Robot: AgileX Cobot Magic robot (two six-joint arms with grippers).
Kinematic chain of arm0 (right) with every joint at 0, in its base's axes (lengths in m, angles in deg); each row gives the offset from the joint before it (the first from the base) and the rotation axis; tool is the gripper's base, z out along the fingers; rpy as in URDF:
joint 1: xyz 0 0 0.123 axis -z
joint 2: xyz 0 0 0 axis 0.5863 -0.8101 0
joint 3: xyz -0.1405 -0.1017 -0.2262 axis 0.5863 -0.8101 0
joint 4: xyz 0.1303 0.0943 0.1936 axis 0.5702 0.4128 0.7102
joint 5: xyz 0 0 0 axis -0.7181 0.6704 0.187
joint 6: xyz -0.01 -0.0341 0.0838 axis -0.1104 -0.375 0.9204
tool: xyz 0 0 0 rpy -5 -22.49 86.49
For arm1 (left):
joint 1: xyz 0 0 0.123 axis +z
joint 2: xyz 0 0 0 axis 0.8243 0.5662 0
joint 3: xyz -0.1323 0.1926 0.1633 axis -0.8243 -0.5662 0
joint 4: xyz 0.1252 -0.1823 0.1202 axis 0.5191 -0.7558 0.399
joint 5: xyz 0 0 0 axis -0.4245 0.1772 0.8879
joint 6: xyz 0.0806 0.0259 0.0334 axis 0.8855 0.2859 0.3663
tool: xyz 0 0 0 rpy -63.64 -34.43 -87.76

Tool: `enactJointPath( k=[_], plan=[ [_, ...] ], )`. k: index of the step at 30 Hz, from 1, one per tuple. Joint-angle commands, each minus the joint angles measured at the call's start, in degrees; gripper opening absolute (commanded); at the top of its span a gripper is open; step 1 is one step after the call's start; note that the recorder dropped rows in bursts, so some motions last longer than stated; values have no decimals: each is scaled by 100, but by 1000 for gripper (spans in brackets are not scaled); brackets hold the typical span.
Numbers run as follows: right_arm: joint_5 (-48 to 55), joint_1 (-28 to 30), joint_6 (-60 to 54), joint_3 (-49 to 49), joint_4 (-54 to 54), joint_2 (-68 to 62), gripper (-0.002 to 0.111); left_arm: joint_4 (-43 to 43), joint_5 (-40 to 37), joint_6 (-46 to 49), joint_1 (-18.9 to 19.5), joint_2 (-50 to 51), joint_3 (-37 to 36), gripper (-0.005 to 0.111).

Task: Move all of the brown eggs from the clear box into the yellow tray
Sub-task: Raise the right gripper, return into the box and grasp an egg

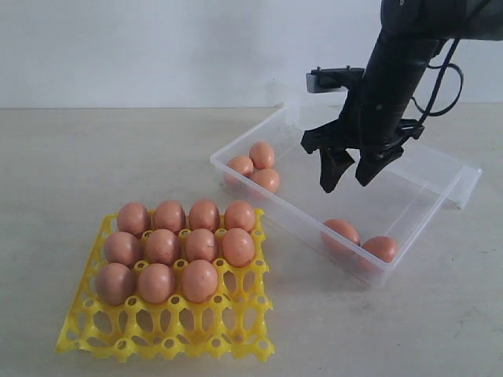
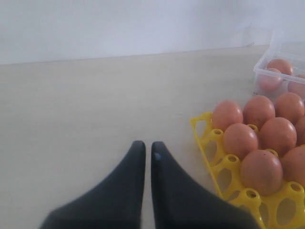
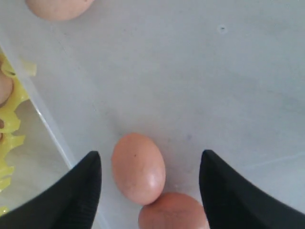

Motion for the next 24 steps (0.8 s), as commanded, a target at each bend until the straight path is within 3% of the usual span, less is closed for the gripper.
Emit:
enactJointPath(
  k=[1, 6, 24],
  plan=[
    [50, 21, -706, 45, 394, -215, 52, 8, 24, 8, -25, -15, -21, 4],
    [34, 21, -1159, 45, 602, -309, 52, 8, 24, 8, -25, -15, -21, 4],
    [109, 21, -1229, 45, 545, -656, 52, 8, 24, 8, -25, -15, -21, 4]
  ],
)
